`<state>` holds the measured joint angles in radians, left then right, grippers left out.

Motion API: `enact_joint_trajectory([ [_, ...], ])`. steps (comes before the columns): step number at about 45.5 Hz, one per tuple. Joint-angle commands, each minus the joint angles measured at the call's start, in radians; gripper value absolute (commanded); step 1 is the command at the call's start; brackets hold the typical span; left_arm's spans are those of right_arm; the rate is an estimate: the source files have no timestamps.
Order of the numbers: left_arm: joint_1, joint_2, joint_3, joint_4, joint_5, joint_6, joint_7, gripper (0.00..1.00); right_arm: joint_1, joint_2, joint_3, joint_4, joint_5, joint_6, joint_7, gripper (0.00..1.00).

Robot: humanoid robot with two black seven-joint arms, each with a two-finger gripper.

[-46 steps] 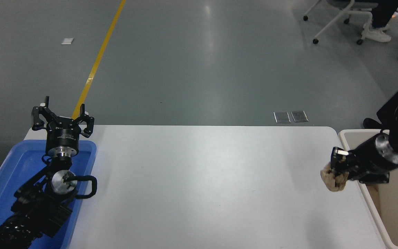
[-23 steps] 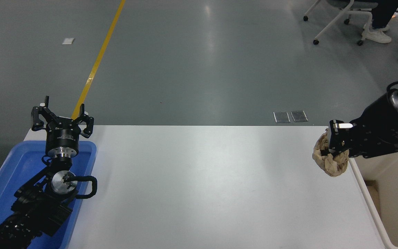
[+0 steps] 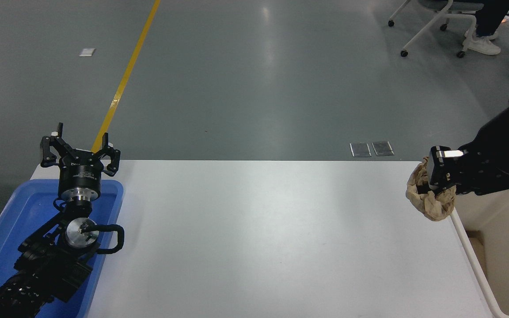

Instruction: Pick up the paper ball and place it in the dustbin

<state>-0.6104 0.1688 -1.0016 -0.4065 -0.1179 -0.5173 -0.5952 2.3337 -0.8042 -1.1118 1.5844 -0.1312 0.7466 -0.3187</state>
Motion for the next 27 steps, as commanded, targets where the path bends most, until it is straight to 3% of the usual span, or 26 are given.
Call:
enact_joint_trajectory([
  [1,0.000,0.000,0.000,0.000,0.000,0.000,0.000,0.99,-0.180,-0.058,0.004,-0.148,-0.030,-0.091,0.000,0.00],
  [12,0.000,0.000,0.000,0.000,0.000,0.000,0.000,0.99,-0.499,-0.073,0.076,-0.363,-0.027,-0.292,0.000,0.00],
  [27,0.000,0.000,0.000,0.000,-0.002,0.000,0.000,0.99,-1.075,-0.015,0.434,-0.831,-0.011,-0.503,0.000,0.00],
])
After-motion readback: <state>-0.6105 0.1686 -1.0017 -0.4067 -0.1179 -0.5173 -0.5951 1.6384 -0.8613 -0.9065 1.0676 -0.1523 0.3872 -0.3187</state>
